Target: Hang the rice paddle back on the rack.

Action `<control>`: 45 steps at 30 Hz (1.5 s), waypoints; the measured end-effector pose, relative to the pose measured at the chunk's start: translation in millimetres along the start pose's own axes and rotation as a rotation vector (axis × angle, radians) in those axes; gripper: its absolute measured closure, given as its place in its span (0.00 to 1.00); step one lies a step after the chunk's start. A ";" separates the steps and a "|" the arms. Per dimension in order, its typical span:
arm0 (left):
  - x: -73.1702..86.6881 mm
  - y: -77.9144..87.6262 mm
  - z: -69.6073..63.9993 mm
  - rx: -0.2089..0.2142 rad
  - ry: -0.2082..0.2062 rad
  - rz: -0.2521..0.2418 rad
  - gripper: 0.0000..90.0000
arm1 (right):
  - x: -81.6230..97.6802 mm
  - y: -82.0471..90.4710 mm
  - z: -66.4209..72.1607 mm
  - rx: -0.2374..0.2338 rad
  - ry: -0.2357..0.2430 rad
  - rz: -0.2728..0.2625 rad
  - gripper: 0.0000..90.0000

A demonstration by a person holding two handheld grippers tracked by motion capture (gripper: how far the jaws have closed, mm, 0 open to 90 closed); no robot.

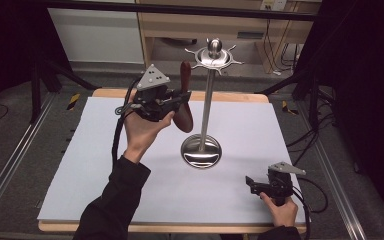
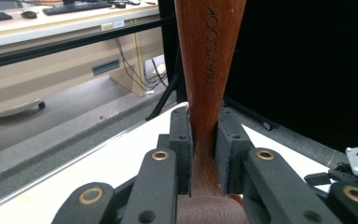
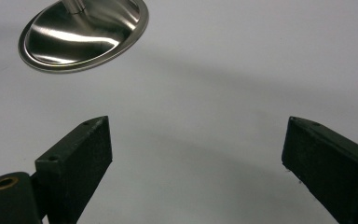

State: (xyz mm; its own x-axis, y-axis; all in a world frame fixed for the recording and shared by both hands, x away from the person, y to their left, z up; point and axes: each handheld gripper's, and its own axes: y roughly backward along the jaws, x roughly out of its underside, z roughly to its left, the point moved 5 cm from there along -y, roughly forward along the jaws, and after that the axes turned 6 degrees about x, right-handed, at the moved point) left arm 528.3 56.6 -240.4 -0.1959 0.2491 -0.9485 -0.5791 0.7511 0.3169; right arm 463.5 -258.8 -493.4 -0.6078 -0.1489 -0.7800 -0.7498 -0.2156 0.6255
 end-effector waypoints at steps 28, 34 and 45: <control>-3.5 -16.0 1.5 -0.006 0.004 0.026 0.86 | -0.2 0.0 -0.3 0.001 0.001 -0.003 0.10; -11.5 -16.4 20.9 -0.038 -0.253 0.069 0.86 | -0.2 0.0 -0.3 0.000 0.003 -0.004 0.10; -13.9 -24.5 20.7 -0.020 -0.274 0.049 0.86 | 0.0 0.5 0.5 -0.004 -0.011 -0.001 0.10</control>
State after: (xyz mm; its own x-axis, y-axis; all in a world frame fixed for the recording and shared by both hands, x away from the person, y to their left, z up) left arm 561.7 47.4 -235.0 -0.0040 0.4428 -0.8966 -0.5902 0.7228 0.3596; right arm 462.9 -258.4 -493.1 -0.6098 -0.1379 -0.7805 -0.7496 -0.2195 0.6245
